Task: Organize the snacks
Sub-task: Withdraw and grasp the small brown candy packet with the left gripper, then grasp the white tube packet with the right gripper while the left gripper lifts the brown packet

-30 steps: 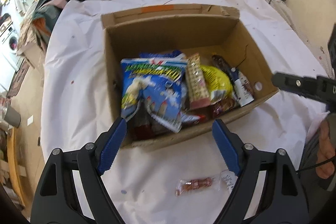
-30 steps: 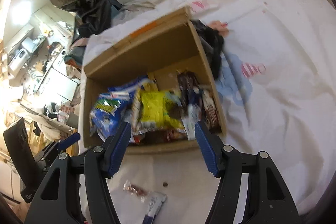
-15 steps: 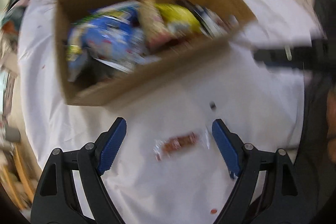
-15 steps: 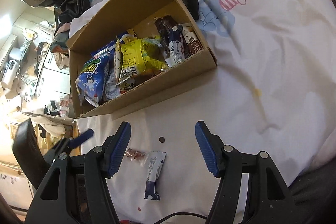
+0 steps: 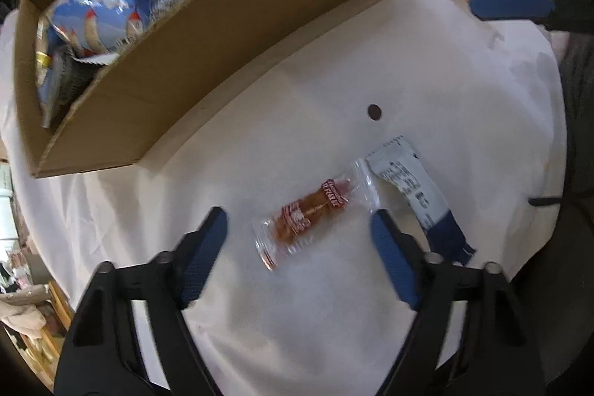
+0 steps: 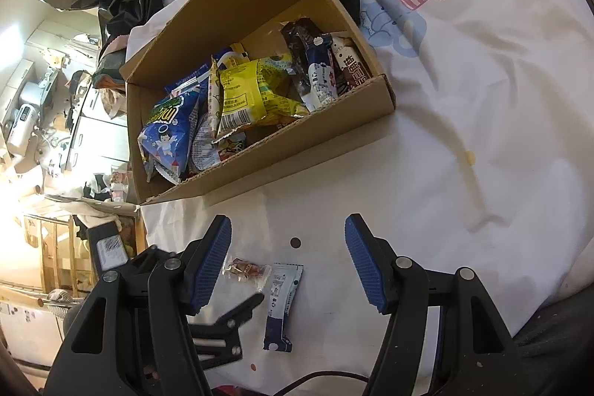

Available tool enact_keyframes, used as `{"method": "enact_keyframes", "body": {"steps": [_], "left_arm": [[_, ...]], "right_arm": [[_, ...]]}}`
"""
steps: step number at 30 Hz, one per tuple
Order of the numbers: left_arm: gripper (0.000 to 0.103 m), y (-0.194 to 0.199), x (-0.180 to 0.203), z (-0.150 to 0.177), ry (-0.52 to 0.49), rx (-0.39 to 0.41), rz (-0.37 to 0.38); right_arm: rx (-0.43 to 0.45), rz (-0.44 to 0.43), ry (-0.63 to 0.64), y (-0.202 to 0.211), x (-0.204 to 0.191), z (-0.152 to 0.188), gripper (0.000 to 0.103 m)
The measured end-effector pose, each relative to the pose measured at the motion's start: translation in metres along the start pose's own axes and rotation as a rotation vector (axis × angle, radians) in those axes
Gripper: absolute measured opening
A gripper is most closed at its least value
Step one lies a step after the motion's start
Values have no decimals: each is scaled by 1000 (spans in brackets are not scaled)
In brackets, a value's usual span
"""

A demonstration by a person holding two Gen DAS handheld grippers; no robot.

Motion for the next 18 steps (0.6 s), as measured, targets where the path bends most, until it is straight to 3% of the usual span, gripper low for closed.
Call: {"method": "enact_keyframes", "body": {"steps": [1, 3, 5, 8, 13, 18], "left_arm": [[49, -5, -2, -2, 10, -21, 32], [42, -10, -3, -4, 25, -35, 63], [17, -8, -3, -4, 30, -35, 76], [13, -4, -10, 0, 92, -51, 129], [13, 6, -29, 16, 251, -31, 185], [13, 11, -49, 31, 391, -1, 208]], "right_arm": [[-1, 0, -3, 0, 1, 0, 67], [-5, 0, -12, 0, 3, 0, 67], [-17, 5, -20, -3, 5, 1, 67], [-64, 26, -10, -11, 4, 5, 67], [-310, -14, 33, -57, -8, 27, 66], [-390, 79, 161, -85, -28, 46, 52]]}}
Point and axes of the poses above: each gripper's, at about its wrist camera, not at the fingertips, and y roughly against the way its jaws point, x to its right, z to its underside, the point moved 3 cm from there along -y, roughly the way its jaws point, and after that the axes turned 8 degrees about -x, right-handed, at the moved point
